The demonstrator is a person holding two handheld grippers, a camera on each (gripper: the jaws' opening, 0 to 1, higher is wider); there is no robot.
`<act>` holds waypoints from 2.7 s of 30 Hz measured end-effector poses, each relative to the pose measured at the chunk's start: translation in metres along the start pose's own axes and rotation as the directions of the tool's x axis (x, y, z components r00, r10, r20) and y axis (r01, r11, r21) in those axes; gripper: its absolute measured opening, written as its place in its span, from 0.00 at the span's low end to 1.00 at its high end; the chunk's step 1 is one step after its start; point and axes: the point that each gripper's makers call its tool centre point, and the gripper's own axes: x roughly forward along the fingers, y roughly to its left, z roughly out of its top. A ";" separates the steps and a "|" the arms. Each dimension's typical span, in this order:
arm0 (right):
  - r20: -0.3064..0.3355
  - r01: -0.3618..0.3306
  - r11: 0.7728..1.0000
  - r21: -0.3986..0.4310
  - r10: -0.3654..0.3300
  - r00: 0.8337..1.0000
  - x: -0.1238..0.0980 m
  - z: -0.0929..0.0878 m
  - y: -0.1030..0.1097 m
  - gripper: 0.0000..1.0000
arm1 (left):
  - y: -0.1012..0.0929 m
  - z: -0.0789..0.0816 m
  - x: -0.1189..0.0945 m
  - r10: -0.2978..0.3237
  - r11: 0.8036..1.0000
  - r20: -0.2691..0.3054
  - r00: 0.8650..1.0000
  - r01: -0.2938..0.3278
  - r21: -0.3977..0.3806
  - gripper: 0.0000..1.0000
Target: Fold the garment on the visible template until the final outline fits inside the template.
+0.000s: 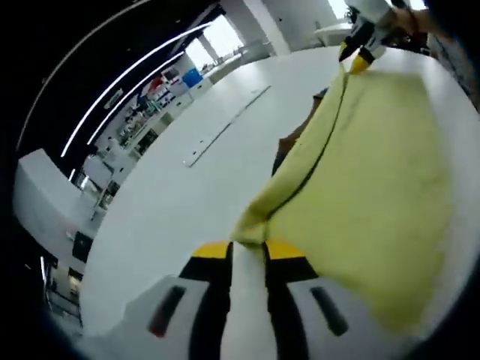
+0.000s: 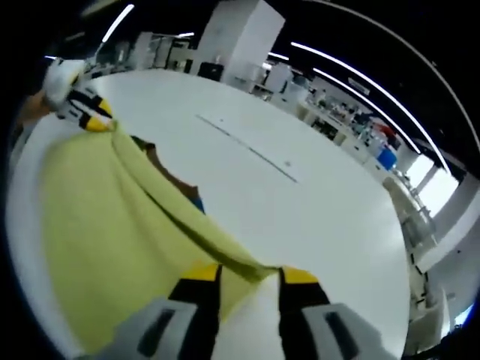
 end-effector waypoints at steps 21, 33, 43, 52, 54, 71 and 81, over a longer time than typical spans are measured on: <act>0.061 0.071 0.963 0.260 -0.089 0.994 0.002 0.010 -0.025 0.29 | 0.039 -0.009 0.009 0.105 0.910 -0.007 0.994 -0.098 -0.403 0.16; 0.137 -0.135 0.918 0.373 0.090 0.987 -0.027 0.014 0.010 0.69 | 0.013 0.004 -0.034 0.009 0.761 0.175 0.984 0.107 -0.640 0.50; 0.144 -0.221 0.925 0.308 0.184 0.972 -0.070 -0.008 0.042 0.82 | -0.028 0.008 -0.074 -0.076 0.794 0.245 0.966 0.208 -0.571 0.62; 0.154 -0.294 0.907 0.302 0.258 0.954 -0.104 -0.027 0.070 0.81 | -0.049 0.007 -0.094 -0.133 0.769 0.294 0.947 0.286 -0.572 0.69; 0.161 -0.305 0.904 0.298 0.268 0.950 -0.112 -0.032 0.074 0.80 | -0.056 0.005 -0.099 -0.139 0.785 0.288 0.948 0.283 -0.551 0.68; 0.132 -0.346 0.898 0.272 0.322 0.938 -0.129 -0.072 0.087 0.39 | -0.097 -0.012 -0.118 -0.235 0.783 0.266 0.935 0.344 -0.518 0.49; 0.108 -0.339 0.912 0.230 0.322 0.940 -0.125 -0.087 0.090 0.13 | -0.103 -0.018 -0.120 -0.237 0.776 0.261 0.936 0.344 -0.529 0.33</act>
